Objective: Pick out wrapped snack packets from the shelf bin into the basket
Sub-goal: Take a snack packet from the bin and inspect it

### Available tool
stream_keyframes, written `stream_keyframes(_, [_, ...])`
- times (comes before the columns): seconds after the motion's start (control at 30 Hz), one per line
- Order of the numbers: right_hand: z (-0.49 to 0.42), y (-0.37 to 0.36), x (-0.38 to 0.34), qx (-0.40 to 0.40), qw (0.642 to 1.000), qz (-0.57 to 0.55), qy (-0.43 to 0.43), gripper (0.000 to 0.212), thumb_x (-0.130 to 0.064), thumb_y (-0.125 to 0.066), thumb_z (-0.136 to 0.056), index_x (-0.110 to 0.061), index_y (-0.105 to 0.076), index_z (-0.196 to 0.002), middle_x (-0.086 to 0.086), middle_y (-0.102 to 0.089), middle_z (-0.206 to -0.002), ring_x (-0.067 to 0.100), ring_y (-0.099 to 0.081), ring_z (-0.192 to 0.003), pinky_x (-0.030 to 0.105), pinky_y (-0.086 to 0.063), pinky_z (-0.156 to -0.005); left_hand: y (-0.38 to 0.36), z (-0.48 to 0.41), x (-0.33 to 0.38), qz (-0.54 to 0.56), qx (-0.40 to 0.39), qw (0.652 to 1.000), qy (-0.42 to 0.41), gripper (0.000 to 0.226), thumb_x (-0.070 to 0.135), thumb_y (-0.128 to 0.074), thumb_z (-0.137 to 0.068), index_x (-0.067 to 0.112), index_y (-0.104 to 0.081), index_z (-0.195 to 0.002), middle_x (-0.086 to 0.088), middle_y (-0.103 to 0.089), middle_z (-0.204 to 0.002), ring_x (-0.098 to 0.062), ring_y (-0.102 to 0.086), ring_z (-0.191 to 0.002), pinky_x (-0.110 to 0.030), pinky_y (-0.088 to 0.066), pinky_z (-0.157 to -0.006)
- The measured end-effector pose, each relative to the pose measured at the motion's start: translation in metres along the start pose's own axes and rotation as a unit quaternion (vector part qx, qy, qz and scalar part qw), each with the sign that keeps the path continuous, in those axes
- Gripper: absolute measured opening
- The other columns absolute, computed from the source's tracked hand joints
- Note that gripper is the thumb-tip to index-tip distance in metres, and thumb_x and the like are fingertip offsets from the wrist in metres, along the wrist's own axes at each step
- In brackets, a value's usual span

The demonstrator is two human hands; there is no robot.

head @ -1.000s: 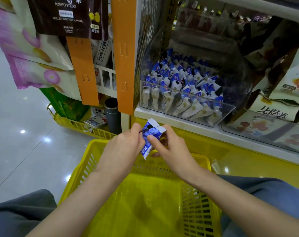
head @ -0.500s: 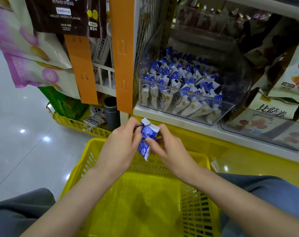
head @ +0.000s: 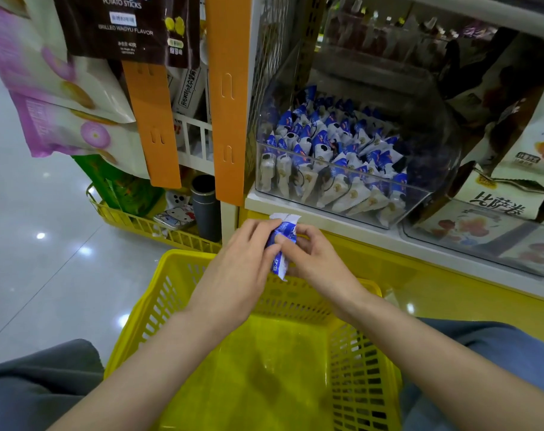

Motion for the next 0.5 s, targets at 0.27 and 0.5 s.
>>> stream_keyframes(0.27, [0.011, -0.007, -0.03, 0.034, 0.936, 0.283, 0.207, 0.058, -0.04, -0.072, -0.058, -0.033, -0.046, -0.109, -0.011, -0.05, -0.102, -0.006, -0.048, -0.088, 0.007, -0.038, -0.075, -0.004, -0.002, -0.025, 0.302, 0.041, 0.94, 0.153, 0.009, 0.019, -0.052, -0.093, 0.026, -0.048, -0.089, 0.002, -0.061, -0.089, 0.0, -0.059, -0.073, -0.012, -0.046, -0.06])
stream_keyframes(0.5, [0.01, -0.012, -0.029, -0.023, 0.966, 0.197, 0.165, 0.036, -0.024, -0.068, -0.081, -0.028, -0.05, -0.112, -0.005, -0.063, -0.106, 0.009, -0.06, -0.097, 0.022, -0.047, -0.083, 0.009, -0.002, -0.043, 0.339, 0.089, 0.914, 0.205, 0.017, 0.014, -0.05, -0.094, 0.012, -0.055, -0.078, -0.002, -0.058, -0.071, -0.007, -0.054, -0.061, -0.024, -0.047, -0.054])
Point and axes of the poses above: each hand's wrist, its own z-axis away from the middle knuckle, its own y-axis out of the back of the hand, x = y × z, the point moved 10 cm from there along -z, towards the middle knuckle
